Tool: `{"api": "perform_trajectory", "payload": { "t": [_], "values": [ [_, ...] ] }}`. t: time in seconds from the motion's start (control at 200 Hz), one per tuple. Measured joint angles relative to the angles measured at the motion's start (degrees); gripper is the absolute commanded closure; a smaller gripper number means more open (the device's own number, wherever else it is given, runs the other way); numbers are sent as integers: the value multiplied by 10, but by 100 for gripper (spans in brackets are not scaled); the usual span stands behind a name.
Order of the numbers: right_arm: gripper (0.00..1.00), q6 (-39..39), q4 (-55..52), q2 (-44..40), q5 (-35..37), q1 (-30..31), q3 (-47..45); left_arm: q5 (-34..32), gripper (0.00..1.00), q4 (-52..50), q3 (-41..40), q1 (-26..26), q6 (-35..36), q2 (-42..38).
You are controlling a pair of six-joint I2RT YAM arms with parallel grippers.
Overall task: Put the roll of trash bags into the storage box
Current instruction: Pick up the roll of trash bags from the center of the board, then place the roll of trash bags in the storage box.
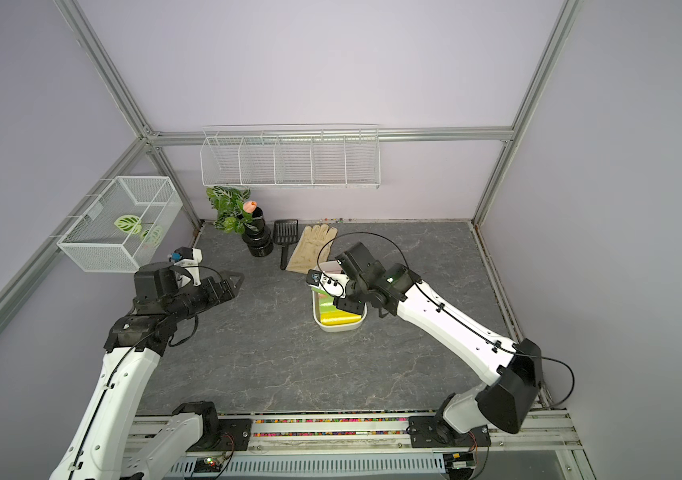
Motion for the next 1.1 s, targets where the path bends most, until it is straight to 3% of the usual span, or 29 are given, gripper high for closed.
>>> {"api": "perform_trajectory", "payload": {
  "t": [0.22,0.515,0.68,1.1],
  "values": [
    [100,-49,-73,95,-40,-59,77,0,0,2,0,0,0,0],
    [100,-126,-192,229,-80,-112,271,4,0,3,0,0,0,0],
    [100,-142,-220,302,-82,-141,319,4,0,3,0,0,0,0],
    [100,-166,-248,386,-72,-124,395,4,0,3,0,0,0,0]
  ]
}}
